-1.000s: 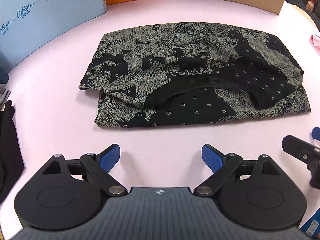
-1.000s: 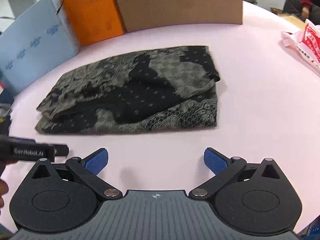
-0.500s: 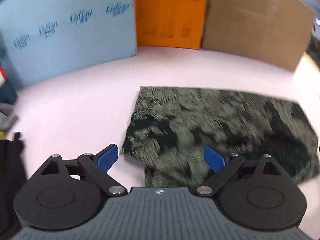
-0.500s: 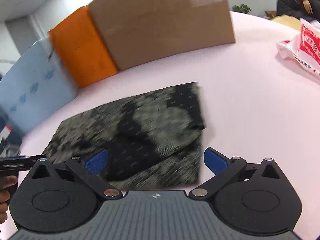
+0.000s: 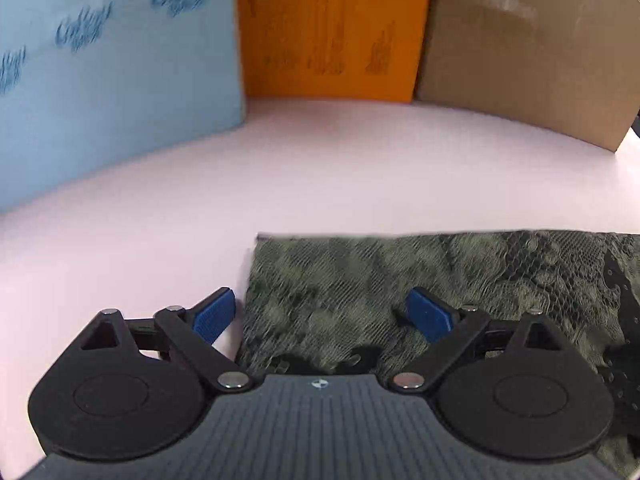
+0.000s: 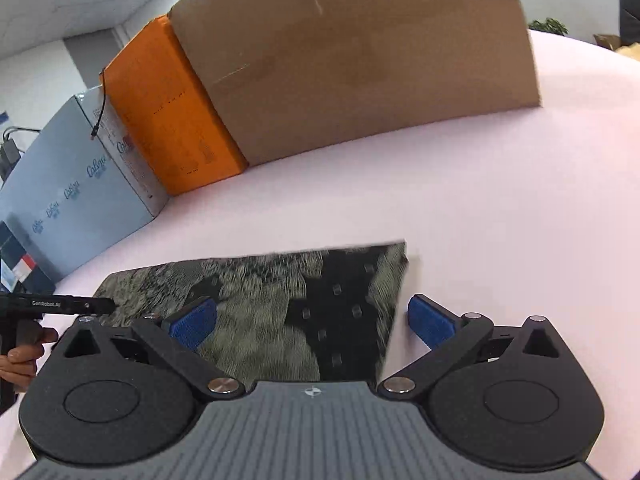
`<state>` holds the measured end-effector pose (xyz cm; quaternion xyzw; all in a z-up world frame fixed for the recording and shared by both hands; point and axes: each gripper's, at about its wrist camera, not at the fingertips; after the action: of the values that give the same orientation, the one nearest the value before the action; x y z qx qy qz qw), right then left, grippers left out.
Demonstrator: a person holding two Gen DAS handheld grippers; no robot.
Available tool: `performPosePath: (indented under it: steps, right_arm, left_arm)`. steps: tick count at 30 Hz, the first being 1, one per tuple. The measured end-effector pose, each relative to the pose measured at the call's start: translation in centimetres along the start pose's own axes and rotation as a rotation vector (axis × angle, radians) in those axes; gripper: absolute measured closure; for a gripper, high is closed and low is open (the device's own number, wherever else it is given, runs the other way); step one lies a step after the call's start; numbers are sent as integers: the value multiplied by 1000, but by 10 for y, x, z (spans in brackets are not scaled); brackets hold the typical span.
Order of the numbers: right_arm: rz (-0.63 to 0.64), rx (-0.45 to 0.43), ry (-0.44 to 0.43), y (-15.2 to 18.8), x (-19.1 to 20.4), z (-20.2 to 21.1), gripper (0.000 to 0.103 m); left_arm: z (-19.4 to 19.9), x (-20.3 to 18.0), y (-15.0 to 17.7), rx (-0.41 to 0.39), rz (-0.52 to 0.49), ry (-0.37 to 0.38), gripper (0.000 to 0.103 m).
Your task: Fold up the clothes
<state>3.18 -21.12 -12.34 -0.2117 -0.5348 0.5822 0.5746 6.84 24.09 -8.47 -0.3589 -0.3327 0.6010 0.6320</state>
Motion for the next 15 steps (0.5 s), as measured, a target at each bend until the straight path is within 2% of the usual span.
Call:
performPosePath:
  steps: [1, 2, 3, 4, 6, 9, 12, 15]
  right_arm:
    - [27, 5, -2, 0, 5, -4, 25]
    - [55, 10, -4, 1, 9, -8, 70]
    - [82, 15, -7, 1, 14, -12, 93]
    - [109, 20, -9, 2, 19, -16, 98]
    - [66, 25, -24, 0, 20, -16, 98]
    - [71, -22, -71, -10, 33, -6, 99]
    - [90, -66, -154, -25, 56, 4, 99]
    - [129, -89, -258, -37, 87, 0, 99]
  left_arm:
    - [3, -8, 1, -31, -19, 16, 49]
    - [7, -17, 1, -51, -40, 18, 83]
    - [10, -27, 2, -62, -67, 7, 98]
    - [17, -34, 3, -87, -81, -9, 99]
    - [30, -46, 5, -138, -107, -40, 99]
    - [59, -49, 0, -214, -75, -87, 99]
    - [93, -40, -5, -299, -40, -160, 100]
    - [122, -19, -11, -355, -2, -274, 100]
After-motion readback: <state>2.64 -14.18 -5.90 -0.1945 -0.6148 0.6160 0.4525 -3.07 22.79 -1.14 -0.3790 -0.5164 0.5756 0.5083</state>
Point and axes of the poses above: each gripper's, at about its wrist camera, not at the fingertips, and z roughly against the way its jaws point, x to its left, y to its underside, and after that the axes turned 15 degrees about -x, right-handed
